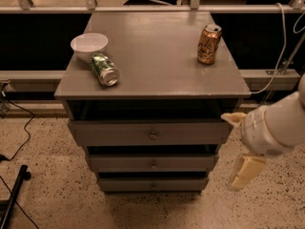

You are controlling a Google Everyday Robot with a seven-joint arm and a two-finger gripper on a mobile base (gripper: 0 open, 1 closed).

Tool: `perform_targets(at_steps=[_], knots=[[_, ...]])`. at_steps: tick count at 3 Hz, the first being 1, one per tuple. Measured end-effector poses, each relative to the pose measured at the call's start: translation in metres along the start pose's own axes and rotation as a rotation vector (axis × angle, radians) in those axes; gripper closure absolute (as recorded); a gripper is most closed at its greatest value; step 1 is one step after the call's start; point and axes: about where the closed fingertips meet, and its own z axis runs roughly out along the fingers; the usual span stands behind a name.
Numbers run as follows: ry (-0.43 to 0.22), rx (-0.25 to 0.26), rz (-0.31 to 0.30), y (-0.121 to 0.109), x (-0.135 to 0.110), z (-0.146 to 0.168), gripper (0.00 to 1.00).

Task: Open middle drawer

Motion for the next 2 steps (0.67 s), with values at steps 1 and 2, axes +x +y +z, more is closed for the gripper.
perform_targets(at_steps=[1,2], knots=[[-0.095,-0.006,-0.065,0.030,0.006,0.068,0.00],[-0.279,0.075,0.001,0.032,0.024,0.102,0.00]])
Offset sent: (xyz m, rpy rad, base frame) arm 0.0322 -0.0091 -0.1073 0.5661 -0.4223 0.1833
